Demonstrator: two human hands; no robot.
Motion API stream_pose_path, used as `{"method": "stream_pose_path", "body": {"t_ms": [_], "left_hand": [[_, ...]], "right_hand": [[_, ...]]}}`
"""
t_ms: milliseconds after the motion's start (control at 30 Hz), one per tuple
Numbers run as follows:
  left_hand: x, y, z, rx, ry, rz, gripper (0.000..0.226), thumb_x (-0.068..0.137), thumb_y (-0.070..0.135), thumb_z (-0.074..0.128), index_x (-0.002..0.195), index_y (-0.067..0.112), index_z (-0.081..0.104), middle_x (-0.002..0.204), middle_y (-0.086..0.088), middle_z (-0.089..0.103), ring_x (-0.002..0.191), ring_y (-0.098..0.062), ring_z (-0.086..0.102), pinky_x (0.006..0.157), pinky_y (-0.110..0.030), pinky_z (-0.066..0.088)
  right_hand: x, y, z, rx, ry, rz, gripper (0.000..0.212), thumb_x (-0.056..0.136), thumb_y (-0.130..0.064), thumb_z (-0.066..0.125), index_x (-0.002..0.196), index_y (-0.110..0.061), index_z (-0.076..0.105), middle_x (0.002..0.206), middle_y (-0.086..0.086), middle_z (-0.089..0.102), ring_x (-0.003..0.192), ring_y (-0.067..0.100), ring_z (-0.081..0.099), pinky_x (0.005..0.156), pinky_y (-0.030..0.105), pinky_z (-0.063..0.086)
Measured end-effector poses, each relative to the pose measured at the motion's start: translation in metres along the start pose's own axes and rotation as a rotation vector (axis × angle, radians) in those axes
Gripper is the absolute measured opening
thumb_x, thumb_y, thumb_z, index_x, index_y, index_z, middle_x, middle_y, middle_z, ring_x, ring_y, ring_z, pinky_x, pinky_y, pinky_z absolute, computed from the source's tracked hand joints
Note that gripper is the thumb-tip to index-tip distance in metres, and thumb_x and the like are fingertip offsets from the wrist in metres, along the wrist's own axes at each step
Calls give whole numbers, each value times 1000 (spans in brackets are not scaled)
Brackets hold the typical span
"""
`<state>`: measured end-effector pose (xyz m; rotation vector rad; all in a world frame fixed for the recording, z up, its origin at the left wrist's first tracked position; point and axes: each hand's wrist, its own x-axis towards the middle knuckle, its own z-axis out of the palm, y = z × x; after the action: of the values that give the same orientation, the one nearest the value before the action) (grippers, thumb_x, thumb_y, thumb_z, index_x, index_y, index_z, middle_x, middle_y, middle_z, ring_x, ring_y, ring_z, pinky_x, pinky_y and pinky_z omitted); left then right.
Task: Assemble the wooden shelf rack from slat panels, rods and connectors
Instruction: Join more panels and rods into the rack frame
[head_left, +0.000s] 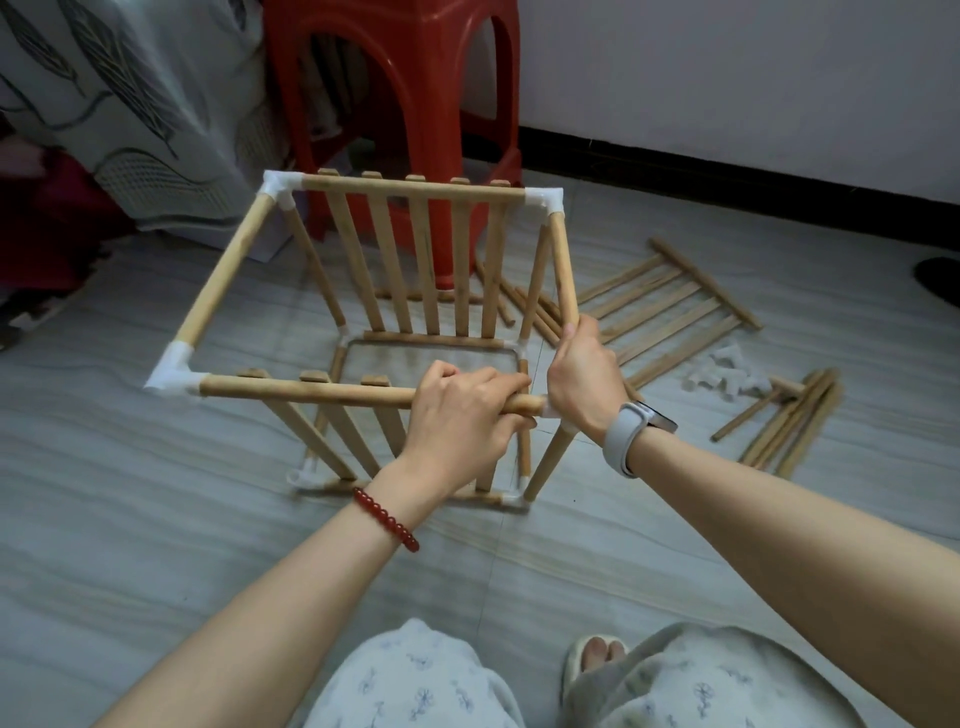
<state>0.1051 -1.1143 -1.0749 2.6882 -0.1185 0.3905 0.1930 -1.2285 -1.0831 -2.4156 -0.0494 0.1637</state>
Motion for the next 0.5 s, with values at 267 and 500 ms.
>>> {"method": "stream_pose_path", "body": {"t_ms": [267,500], "left_hand": [[-16,-15,-19,195,-7,78,43,77,33,73,114,13,64,101,-2,67,93,-23,62,89,-45,43],[-27,-41,-37,278,-18,-1,30,88,38,56,107,17,65,85,2,63,81,-23,59,75,-41,42]], "right_hand": [[-5,6,-9,-27,-6,-59,29,101,-36,24,114,-18,42,79,-2,54,64,17,51,58,33,36],[-9,4,-14,339,-186,95,32,102,-34,20,111,-14,43,78,4,61,70,11,56,57,26,37]]}}
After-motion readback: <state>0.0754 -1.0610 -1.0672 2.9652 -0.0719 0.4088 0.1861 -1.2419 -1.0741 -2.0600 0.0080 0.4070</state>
